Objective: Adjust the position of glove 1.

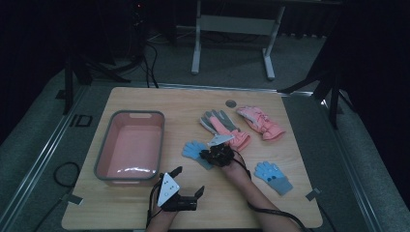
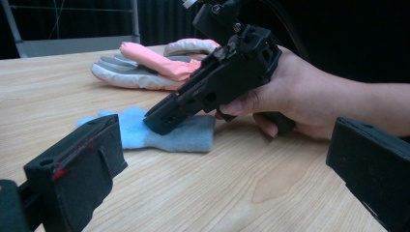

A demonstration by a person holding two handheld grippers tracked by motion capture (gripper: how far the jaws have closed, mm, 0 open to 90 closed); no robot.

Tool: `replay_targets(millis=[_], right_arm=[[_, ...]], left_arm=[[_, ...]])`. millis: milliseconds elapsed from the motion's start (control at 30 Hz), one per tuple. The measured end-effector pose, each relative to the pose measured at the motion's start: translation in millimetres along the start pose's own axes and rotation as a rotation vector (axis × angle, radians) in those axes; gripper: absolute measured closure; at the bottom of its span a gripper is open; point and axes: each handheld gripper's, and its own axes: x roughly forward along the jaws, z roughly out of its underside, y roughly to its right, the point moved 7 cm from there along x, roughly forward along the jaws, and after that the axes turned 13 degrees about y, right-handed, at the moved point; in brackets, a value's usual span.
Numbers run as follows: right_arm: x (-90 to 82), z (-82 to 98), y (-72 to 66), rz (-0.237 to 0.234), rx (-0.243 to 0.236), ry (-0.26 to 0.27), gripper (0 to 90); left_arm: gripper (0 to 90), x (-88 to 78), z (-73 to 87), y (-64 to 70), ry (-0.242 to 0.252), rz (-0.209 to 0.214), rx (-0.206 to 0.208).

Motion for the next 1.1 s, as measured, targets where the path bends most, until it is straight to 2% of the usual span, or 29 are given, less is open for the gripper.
replay_targets(millis=[133,200,233,267,300,333,367,400,500,567,633,667,733,800,867,900,933,1100], right_arm=[[-8.4,-4.4,-3.5,0.090,0.072,0.008,86.7],[-19.5,-9.4,-4.3,0.129,0.145,0.045,87.4],[-25.7,-11.7,-5.2,0.152,0.157,0.055,87.5],[-25.7,-11.7,-5.2,0.152,0.157,0.055,87.5],[-39.9,-16.0,-7.8,0.203,0.169,0.073,87.6],[-39.9,-16.0,-7.8,0.203,0.169,0.073,87.6],[-47.6,-17.9,-9.4,0.226,0.173,0.084,87.6],[-62.9,-19.2,-12.5,0.276,0.193,0.110,87.6],[-82.7,-12.6,-15.2,0.334,0.258,0.137,87.6],[-93.1,-4.4,-17.3,0.364,0.325,0.148,87.7],[-98.2,5.4,-21.9,0.401,0.326,0.130,87.7],[-98.2,5.4,-21.9,0.401,0.326,0.130,87.7],[-100.1,23.6,-29.1,0.447,0.345,0.101,87.6],[-99.9,33.4,-32.2,0.467,0.382,0.100,87.6],[-100.8,38.0,-32.9,0.501,0.398,0.118,87.6],[-100.8,38.0,-32.9,0.501,0.398,0.118,87.6],[-102.8,40.0,-33.4,0.531,0.425,0.141,87.6],[-107.0,45.8,-31.7,0.587,0.440,0.156,87.5]], left_arm=[[0.0,-0.2,-0.1,0.0,0.003,-0.001,0.000],[0.0,-0.2,-0.1,-0.1,0.002,0.000,-0.002],[0.0,-0.2,-0.1,-0.1,0.002,0.000,-0.002],[0.0,-0.2,-0.1,-0.1,0.002,0.000,-0.003],[0.0,0.0,-0.1,-0.1,0.002,-0.001,0.000],[0.0,0.0,-0.1,-0.1,0.002,-0.001,0.000],[0.0,0.1,-0.1,0.0,0.002,-0.001,0.000],[0.0,0.0,0.0,0.2,0.001,-0.001,0.002],[0.0,-0.1,0.0,0.3,0.000,-0.004,0.005],[0.0,0.0,0.0,0.3,0.000,-0.005,0.005],[0.0,0.2,0.1,0.3,-0.002,-0.005,0.006],[0.0,0.2,0.1,0.3,-0.002,-0.005,0.006],[0.0,0.5,0.1,0.3,-0.002,-0.005,0.007],[0.0,0.5,0.1,0.8,-0.002,-0.004,0.011],[0.0,0.6,0.2,1.1,-0.003,-0.003,0.013],[0.0,0.7,0.2,1.3,-0.002,-0.004,0.014],[0.0,0.7,0.1,1.3,-0.001,-0.003,0.013],[0.0,1.0,0.1,1.0,-0.001,-0.002,0.010]])
